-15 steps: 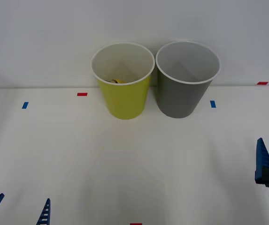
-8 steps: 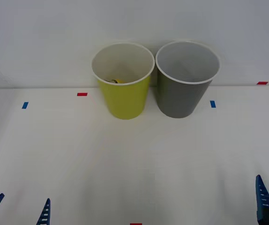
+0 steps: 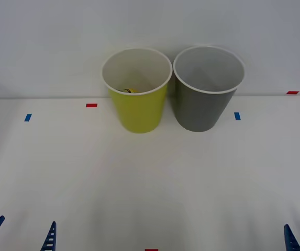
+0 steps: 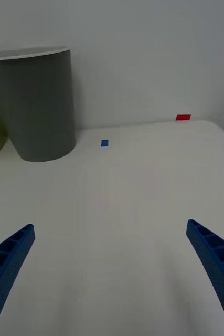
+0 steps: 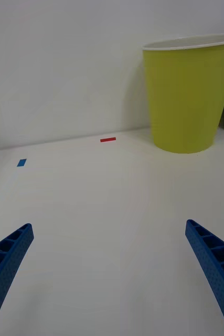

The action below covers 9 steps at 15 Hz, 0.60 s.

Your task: Put cans in the gray bin and PET bottles in the light green bin.

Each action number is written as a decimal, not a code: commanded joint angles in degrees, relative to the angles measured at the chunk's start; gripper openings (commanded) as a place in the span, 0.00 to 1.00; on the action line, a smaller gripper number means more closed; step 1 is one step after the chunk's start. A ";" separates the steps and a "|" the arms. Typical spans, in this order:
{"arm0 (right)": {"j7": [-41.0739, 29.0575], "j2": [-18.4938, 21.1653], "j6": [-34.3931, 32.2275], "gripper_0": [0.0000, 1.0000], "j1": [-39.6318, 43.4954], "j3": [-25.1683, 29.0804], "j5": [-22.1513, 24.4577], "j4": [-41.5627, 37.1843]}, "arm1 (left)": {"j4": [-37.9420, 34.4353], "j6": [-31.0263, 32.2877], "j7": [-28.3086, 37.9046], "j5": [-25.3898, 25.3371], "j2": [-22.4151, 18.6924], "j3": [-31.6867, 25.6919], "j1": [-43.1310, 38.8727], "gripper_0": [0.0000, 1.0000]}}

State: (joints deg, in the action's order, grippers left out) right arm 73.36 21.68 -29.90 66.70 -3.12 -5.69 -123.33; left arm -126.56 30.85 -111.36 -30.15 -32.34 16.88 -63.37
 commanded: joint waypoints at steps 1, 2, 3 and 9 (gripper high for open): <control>0.47 0.11 -0.60 1.00 0.54 -0.75 -0.11 0.02 | 0.00 0.00 0.00 0.00 0.00 0.00 0.00 1.00; 0.47 0.03 -0.60 1.00 0.54 -1.28 -0.11 0.02 | 0.00 0.00 0.00 0.00 0.00 0.00 0.00 1.00; 0.47 0.03 -0.60 1.00 0.54 -1.28 -0.11 0.02 | 0.00 0.00 0.00 0.00 0.00 0.00 0.00 1.00; 0.47 0.03 -0.60 1.00 0.54 -1.28 -0.11 0.02 | 0.00 0.00 0.00 0.00 0.00 0.00 0.00 1.00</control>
State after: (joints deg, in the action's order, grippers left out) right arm 73.82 21.72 -30.51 67.24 -4.39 -5.79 -123.31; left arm -126.56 30.85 -111.36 -30.15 -32.34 16.88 -63.37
